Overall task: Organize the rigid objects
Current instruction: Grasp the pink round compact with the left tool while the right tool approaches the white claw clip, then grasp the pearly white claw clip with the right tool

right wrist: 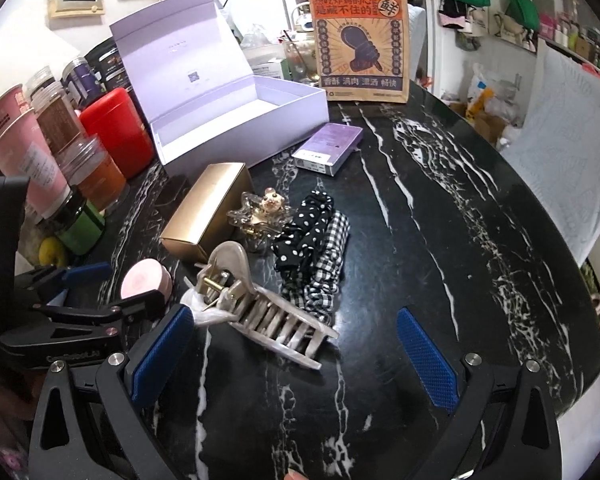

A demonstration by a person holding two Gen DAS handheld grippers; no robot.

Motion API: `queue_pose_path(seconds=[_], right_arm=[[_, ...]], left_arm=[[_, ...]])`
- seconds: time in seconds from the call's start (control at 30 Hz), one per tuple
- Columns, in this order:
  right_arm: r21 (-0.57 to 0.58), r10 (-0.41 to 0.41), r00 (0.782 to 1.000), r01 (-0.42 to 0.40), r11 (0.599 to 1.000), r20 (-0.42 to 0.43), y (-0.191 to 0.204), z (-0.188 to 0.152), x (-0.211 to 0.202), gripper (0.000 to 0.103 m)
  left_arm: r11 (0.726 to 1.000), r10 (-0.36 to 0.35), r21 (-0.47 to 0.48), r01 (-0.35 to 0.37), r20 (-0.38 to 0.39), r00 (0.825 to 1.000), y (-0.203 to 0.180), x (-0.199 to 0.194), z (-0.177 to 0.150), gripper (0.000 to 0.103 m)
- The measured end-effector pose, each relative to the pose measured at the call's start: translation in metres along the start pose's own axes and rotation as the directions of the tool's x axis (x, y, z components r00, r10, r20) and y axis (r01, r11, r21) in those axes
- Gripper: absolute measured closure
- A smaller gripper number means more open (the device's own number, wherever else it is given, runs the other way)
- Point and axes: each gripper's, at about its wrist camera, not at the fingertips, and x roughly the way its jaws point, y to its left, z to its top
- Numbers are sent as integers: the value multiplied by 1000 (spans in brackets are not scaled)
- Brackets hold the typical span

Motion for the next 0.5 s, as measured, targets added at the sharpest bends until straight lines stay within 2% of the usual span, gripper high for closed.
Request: queue_pose_path(seconds=[0.1, 0.17, 0.2, 0.4, 0.5], right_arm=[[4, 4, 1000, -4, 1000, 0, -1, 1, 1, 0], [-1, 3, 1000, -3, 1000, 3, 0, 3, 2, 0], [-6, 7, 1000, -7, 1000, 5, 0, 3, 2, 0], [-39, 68, 998, -68, 997, 6, 9, 6, 6, 2], [-61, 109, 994, -109, 992, -6, 16, 7, 11, 11]], left_arm=[[1000, -6, -2, 6, -17, 1000, 1, 4, -2, 36], [1000, -26, 1, 26, -25, 999, 2, 7, -3, 49], [1000, -20, 12, 20, -13, 1000, 0, 6, -3, 52], [999, -27, 26, 27, -7, 1000, 0, 6, -1, 53], [1000, -22, 16, 22, -9, 1000, 4, 7, 1, 53]])
